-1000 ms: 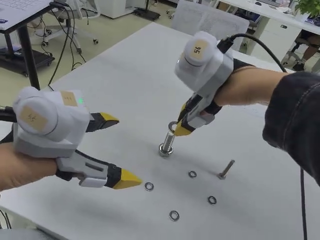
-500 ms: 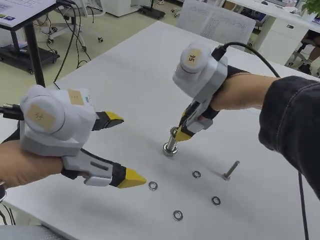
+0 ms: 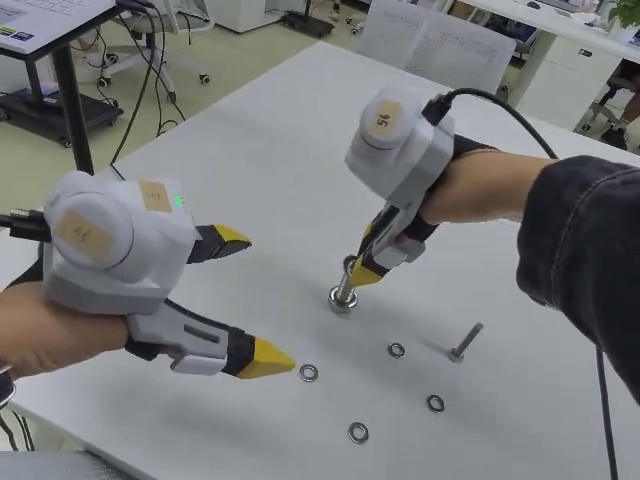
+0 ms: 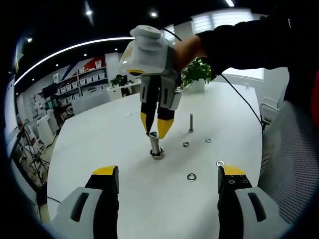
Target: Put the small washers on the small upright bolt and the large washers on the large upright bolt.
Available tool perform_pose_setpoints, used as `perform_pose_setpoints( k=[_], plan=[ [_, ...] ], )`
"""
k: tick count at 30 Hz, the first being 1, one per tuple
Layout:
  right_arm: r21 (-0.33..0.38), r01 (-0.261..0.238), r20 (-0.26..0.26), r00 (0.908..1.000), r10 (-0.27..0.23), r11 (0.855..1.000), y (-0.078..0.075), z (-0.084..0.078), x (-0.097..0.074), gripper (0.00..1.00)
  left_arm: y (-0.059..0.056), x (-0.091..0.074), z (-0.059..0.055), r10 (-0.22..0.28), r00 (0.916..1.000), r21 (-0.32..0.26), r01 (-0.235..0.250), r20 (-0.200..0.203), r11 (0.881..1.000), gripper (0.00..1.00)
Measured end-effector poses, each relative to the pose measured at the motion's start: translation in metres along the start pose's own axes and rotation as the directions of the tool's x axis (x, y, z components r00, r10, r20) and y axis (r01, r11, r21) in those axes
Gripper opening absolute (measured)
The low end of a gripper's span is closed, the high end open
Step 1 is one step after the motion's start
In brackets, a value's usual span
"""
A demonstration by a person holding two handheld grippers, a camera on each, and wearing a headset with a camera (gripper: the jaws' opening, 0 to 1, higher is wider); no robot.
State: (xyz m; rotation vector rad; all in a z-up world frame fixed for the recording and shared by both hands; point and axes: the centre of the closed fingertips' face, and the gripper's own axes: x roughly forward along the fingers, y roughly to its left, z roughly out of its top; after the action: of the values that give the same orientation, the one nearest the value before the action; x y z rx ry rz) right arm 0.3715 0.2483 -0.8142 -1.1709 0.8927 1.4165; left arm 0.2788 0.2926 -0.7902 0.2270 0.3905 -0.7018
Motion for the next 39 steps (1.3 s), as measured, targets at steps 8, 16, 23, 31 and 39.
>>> perform_pose_setpoints(
  k=[8,16,23,31,39],
  plan=[
    [-0.03,0.002,-0.036,0.9993,-0.003,1.0,-0.001,-0.001,0.003,0.24,0.0,0.0,0.001,-0.001,1.0,-0.003,0.001,0.001,1.0,0.81],
    [-0.019,-0.015,-0.052,0.9985,0.014,1.0,-0.001,-0.004,0.012,0.24,0.001,0.0,0.0,0.0,1.0,-0.006,0.0,0.001,1.0,0.81],
    [-0.007,-0.025,-0.058,0.998,0.024,1.0,0.0,-0.008,0.021,0.24,0.001,0.0,-0.001,-0.001,1.0,-0.008,0.001,-0.001,1.0,0.81],
    [0.022,-0.032,-0.052,0.9981,0.033,0.999,0.001,-0.013,0.037,0.24,0.001,0.001,-0.002,0.001,1.0,-0.012,-0.001,-0.001,1.0,0.81],
    [0.036,-0.03,-0.044,0.9986,0.031,0.999,0.0,-0.014,0.047,0.24,0.0,0.0,-0.003,0.002,1.0,-0.014,-0.002,-0.002,1.0,0.8]
  ],
)
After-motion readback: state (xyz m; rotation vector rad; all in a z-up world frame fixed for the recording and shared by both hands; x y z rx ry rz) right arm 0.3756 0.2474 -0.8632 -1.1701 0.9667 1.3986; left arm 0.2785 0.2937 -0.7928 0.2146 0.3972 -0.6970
